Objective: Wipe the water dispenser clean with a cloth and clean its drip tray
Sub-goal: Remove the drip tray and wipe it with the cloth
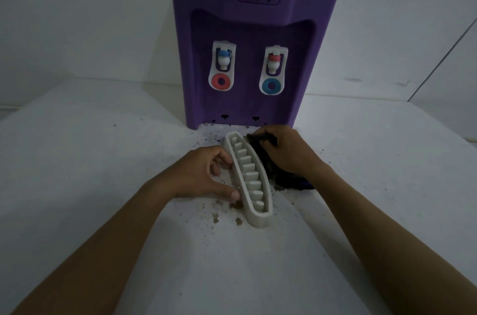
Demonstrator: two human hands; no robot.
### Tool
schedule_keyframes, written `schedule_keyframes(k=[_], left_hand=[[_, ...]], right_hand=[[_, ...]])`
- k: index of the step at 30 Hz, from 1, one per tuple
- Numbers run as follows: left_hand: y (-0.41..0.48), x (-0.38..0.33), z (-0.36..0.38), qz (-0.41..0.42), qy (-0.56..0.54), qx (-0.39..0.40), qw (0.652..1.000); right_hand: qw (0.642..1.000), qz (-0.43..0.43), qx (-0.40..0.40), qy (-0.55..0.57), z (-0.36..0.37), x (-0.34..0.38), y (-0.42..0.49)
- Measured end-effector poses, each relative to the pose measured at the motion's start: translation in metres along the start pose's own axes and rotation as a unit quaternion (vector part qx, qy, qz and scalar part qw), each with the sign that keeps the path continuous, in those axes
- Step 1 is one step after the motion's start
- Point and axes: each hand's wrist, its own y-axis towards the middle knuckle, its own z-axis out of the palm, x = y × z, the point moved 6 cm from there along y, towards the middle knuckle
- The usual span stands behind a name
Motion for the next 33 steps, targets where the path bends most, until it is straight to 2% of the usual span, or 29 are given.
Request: schedule_keyframes(k=[5,14,25,33], left_hand=[[0.016,0.002,-0.014,-0.001,-0.031,-0.066,0.997],[0.038,0.017,-0.006,0.018,-0.03,-0.002,0.999],[0.038,0.018,-0.008,0.03,-0.028,-0.036,0.998],[0.036,0.014,-0.009,0.031,-0.022,-0.059,0.998]], right_hand=[[0.999,-0.03,0.027,-0.003,0.016,0.006,0.012],[0.995,-0.069,0.064,-0.014,0.008,0.01,-0.011],[0.991,-0.062,0.12,-0.014,-0.01,0.008,-0.049],[0.989,-0.064,0.133,-0.013,-0.022,0.014,-0.08]])
